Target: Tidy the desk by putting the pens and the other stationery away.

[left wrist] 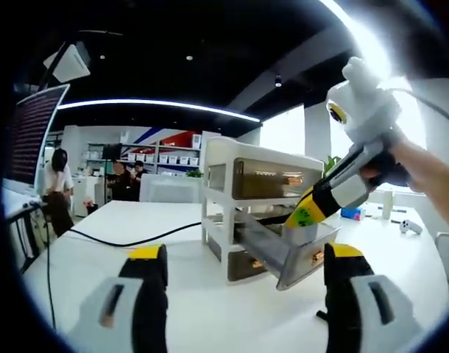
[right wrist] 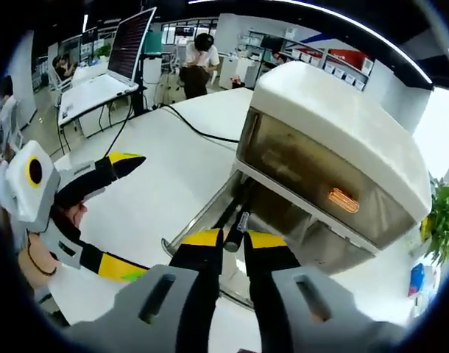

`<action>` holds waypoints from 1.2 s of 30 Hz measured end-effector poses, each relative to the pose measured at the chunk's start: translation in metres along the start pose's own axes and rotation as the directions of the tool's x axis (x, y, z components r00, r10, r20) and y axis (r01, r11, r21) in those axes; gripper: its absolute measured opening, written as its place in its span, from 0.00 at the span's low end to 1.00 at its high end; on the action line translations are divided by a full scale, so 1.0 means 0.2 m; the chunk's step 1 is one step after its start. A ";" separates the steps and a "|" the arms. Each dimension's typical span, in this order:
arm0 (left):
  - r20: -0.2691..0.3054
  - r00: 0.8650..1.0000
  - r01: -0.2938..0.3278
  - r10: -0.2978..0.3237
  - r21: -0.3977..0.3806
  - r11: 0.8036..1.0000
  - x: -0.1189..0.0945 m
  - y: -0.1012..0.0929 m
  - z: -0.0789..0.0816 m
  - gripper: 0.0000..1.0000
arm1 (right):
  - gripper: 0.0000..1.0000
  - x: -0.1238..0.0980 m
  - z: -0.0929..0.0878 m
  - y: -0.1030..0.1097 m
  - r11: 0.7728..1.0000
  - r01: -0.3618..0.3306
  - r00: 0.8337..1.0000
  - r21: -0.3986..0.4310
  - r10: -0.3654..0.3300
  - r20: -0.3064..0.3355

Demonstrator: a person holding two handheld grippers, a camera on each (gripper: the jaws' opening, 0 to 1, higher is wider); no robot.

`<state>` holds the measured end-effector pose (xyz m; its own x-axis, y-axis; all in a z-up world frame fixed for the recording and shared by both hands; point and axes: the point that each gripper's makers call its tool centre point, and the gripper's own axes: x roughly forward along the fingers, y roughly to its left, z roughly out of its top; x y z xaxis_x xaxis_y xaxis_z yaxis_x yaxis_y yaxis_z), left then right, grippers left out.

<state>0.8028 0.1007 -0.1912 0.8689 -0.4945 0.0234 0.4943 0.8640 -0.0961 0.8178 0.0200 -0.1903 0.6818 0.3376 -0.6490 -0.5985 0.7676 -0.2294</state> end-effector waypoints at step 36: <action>0.049 0.999 0.009 -0.005 -0.071 0.997 -0.03 0.02 0.06 0.80 | 0.32 -0.21 0.04 -0.02 0.996 -0.014 0.976 -0.086 0.032 0.214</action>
<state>0.7999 0.1092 -0.1792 0.8665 -0.4937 0.0731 0.4987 0.8508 -0.1658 0.7952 0.0072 -0.1568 0.7365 0.4707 -0.4858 -0.6418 0.7131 -0.2822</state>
